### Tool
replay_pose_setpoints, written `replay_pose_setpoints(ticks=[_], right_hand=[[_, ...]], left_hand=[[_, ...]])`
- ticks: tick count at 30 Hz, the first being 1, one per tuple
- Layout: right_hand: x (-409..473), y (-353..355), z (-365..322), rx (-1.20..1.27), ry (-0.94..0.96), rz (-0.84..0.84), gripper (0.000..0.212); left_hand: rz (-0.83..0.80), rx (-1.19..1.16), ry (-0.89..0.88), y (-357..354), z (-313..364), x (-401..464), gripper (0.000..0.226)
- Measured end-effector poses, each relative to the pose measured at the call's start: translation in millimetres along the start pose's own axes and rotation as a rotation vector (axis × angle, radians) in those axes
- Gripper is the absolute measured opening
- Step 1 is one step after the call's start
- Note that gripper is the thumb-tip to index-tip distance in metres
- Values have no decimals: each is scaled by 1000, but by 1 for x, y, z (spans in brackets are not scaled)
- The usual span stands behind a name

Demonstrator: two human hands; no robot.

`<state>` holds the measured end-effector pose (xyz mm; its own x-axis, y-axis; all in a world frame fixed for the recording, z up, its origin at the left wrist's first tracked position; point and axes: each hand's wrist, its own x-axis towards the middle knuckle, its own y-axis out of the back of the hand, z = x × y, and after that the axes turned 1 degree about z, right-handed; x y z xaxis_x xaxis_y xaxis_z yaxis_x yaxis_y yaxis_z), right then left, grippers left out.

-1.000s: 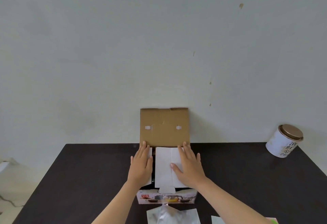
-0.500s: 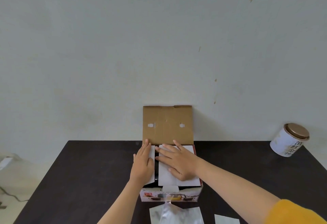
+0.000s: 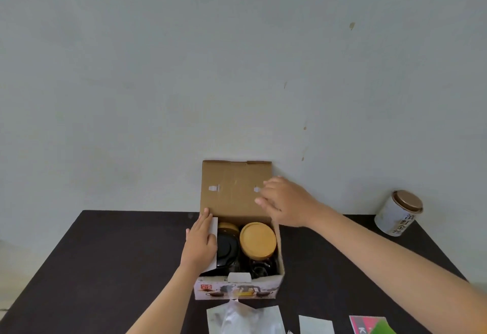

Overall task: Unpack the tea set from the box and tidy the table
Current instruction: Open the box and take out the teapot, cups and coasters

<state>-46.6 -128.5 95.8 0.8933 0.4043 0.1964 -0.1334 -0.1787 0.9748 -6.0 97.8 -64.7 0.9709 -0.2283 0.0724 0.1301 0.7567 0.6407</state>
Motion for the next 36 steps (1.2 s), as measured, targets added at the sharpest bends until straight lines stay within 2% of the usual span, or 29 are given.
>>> replay_pose_setpoints(ticks=[3, 8, 12, 14, 17, 22, 26, 30, 36], right_hand=[[-12, 22, -3, 45, -199, -151, 39], [-31, -6, -8, -62, -415, -314, 54], [-43, -55, -17, 142, -551, -401, 69], [-46, -80, -23, 218, -591, -377, 76], [-43, -111, -27, 174, -610, -284, 83], [-47, -143, -32, 240, -649, -132, 84], [-51, -152, -31, 171, -637, -28, 84], [-53, -150, -31, 183, -618, 34, 83], [-54, -149, -33, 198, -614, 40, 80]], left_hand=[[0, 14, 1, 0, 1, 0, 53], [-13, 27, -1, 1, 2, -1, 54], [-13, 121, -19, 1, 1, -2, 61], [-16, 148, -20, 1, 2, -2, 63], [-11, 163, -20, 1, 4, -3, 61], [-17, 161, -18, 1, 3, -2, 57], [-20, 178, -21, 1, 4, -2, 55], [-74, 383, -120, 0, 10, -3, 51], [-252, 662, -240, 14, 34, -2, 70]])
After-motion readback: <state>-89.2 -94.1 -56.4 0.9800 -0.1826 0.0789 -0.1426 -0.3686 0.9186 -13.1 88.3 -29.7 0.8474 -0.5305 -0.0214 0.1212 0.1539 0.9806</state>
